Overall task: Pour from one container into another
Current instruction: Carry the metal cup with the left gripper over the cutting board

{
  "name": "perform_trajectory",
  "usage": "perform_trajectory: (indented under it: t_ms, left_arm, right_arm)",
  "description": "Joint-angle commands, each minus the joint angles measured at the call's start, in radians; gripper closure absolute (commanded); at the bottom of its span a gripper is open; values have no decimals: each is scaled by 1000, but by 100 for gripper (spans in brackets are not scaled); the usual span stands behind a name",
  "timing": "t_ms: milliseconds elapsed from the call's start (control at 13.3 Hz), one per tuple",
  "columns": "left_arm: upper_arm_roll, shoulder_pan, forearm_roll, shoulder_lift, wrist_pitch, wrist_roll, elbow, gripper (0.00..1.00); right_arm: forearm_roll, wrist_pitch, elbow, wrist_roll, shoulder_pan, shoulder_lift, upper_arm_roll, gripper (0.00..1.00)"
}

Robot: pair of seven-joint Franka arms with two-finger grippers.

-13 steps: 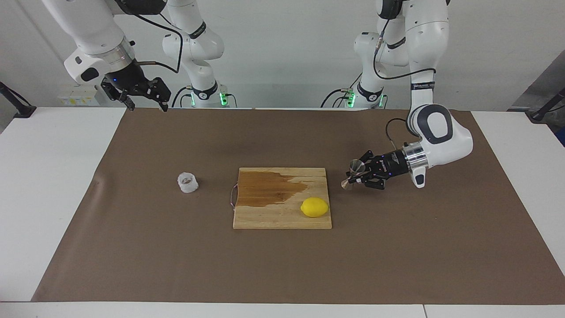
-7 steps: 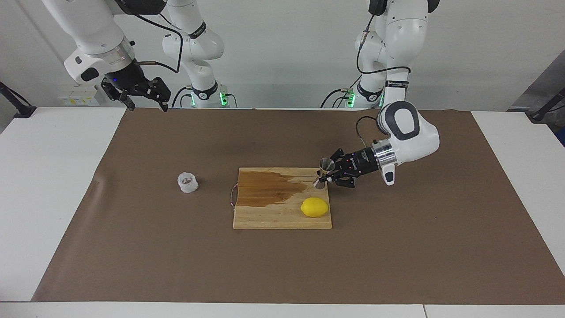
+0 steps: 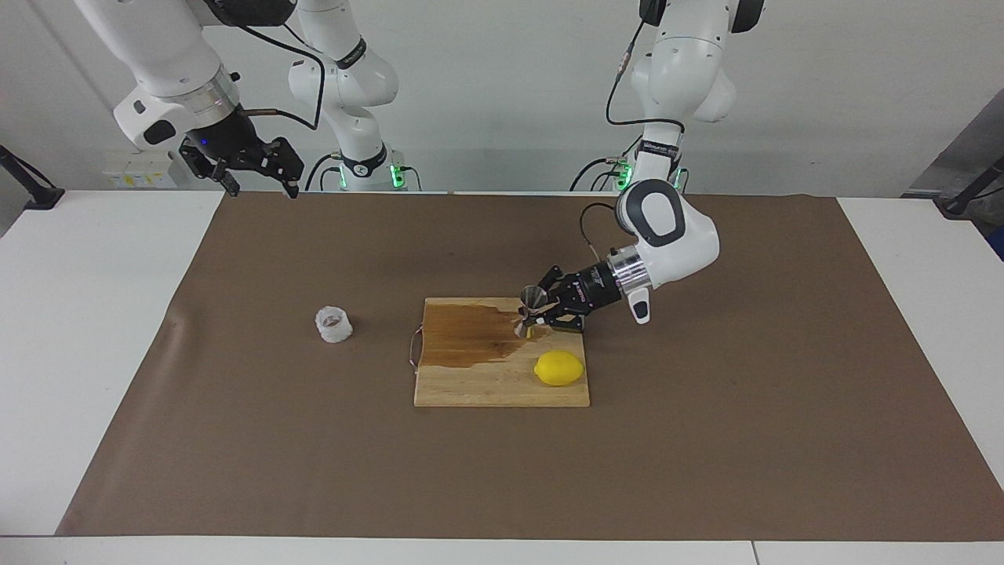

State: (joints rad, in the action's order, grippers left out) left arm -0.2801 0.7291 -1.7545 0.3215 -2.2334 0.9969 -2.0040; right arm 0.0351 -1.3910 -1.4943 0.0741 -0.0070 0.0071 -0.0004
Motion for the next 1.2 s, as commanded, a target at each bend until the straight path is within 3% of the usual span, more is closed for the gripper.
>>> perform_trajectory:
  t_ms: [0,749,1124]
  left_arm:
    - [24,4,-33,31,-41,3,28,100]
    - [82,4,-170,94,-107,-122,44,100]
    - [104,-10,-183,106,-126,-129,53,100]
  right_arm:
    - [-4,10,0,-20,-8,-3,2,0]
    - [-4,10,0,-20,-8,-3,3,0]
    - [-4,10,0,-20,-8,-3,2,0]
